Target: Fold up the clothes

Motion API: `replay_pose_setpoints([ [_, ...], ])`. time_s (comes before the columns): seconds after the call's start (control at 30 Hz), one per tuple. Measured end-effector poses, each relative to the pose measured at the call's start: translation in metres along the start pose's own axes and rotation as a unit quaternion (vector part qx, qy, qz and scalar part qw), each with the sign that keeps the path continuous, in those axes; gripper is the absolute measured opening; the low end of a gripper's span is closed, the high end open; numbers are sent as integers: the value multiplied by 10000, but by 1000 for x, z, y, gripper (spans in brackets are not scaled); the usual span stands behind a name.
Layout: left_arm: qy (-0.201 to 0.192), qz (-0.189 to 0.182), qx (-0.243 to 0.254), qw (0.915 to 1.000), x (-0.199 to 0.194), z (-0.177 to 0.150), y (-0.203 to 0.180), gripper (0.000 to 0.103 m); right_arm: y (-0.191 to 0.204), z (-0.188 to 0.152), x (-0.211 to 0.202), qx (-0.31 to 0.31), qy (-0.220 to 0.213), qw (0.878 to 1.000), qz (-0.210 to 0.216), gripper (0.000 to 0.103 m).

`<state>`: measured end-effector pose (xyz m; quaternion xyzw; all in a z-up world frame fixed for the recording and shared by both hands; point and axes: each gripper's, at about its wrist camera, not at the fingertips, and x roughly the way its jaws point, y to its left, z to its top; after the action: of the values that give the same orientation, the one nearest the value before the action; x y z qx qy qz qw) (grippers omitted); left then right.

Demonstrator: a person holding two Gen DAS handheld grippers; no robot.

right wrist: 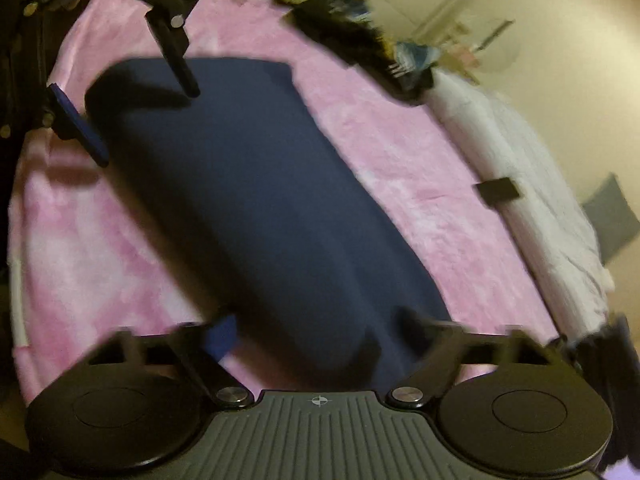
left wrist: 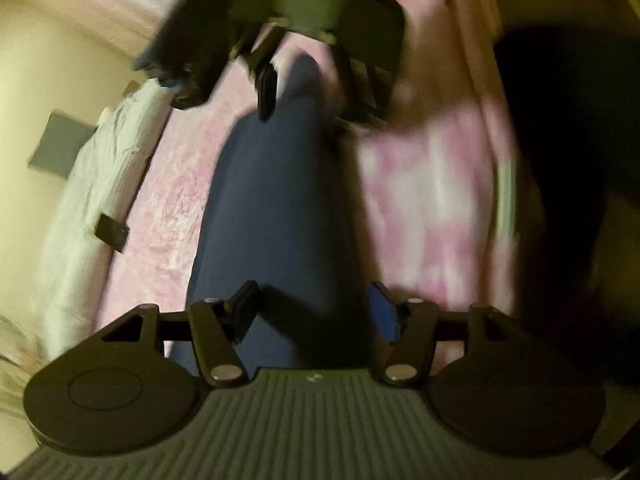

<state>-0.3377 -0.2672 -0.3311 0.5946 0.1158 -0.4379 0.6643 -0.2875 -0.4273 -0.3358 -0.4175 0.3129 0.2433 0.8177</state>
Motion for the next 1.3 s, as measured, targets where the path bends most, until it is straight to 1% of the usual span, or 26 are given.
replay_pose_setpoints([
  [0.03,138,108,248,9995,6,1,-6,58,0,3,3,-53,33,10000,21,39],
  [0.07,207,165,350,9990,9,0,-7,57,0,6,2,-73,23,10000,13,30],
  [0.13,266,201,232,9992,7,-5,1,41,-3,10,-10,11,-110,9999,-83,25],
  [0.23,290,366,135,9988,-11,-19,11,34,7,16,-39,76,-267,9995,-143,24],
  [0.33,175,272,84,9994,-35,-41,13,33,35,22,-65,89,-425,9991,-12,24],
  [0.4,177,80,76,9998,-41,-58,6,33,53,17,-70,200,-409,9987,241,32],
  [0.43,190,-7,49,9998,-42,-65,1,35,59,14,-69,275,-367,9984,330,44],
  [0.47,180,-41,13,9998,-44,-71,-4,37,63,11,-70,349,-323,9981,399,52],
  [0.5,169,-64,-24,9998,-46,-76,-7,41,68,8,-70,423,-279,9976,468,54],
  [0.53,146,-73,-89,9998,-50,-79,-7,43,64,7,-74,595,-322,9963,532,58],
  [0.57,82,-154,-286,9994,-56,-82,-2,43,58,6,-80,798,-393,9943,593,60],
  [0.6,-29,-307,-673,9973,-62,-87,8,47,52,5,-86,1002,-465,9917,655,63],
  [0.63,-139,-449,-1156,9922,-66,-93,21,48,40,2,-93,1359,-618,9861,733,72],
  [0.67,-246,-582,-1656,9842,-70,-99,34,47,26,1,-95,1722,-746,9791,784,83],
  [0.7,-343,-682,-2195,9726,-74,-107,50,47,13,-1,-96,2069,-856,9711,822,85],
  [0.73,-435,-742,-2660,9601,-77,-114,64,47,0,-2,-97,2413,-966,9618,860,86],
  [0.8,-598,-750,-3320,9384,-79,-127,88,47,-25,-15,-81,3144,-886,9404,944,86],
  [0.83,-669,-698,-3571,9291,-77,-132,99,48,-37,-21,-71,3507,-823,9277,985,86],
  [0.9,-737,-565,-4043,9099,-70,-141,121,51,-59,-41,-41,4264,-493,8946,1242,86],
  [0.93,-724,-518,-4223,9021,-63,-144,130,54,-68,-52,-24,4572,-232,8780,1394,86],
  [0.97,-700,-488,-4396,8941,-53,-147,140,55,-76,-59,-10,4727,-10,8704,1376,86],
  [1.0,-686,-484,-4565,8857,-43,-151,150,55,-82,-63,-5,4769,34,8697,1270,86],
  [1.13,-495,-623,-5124,8551,3,-164,184,55,-109,-73,-10,5105,-314,8518,1134,86],
  [1.17,-446,-697,-5218,8490,15,-165,190,55,-114,-76,-9,5203,-310,8464,1098,86],
  [1.2,-403,-769,-5269,8455,24,-167,194,55,-118,-80,-8,5309,-292,8402,1070,86],
  [1.3,-246,-959,-5389,8365,55,-171,202,54,-129,-95,5,5668,-178,8155,1154,84],
])
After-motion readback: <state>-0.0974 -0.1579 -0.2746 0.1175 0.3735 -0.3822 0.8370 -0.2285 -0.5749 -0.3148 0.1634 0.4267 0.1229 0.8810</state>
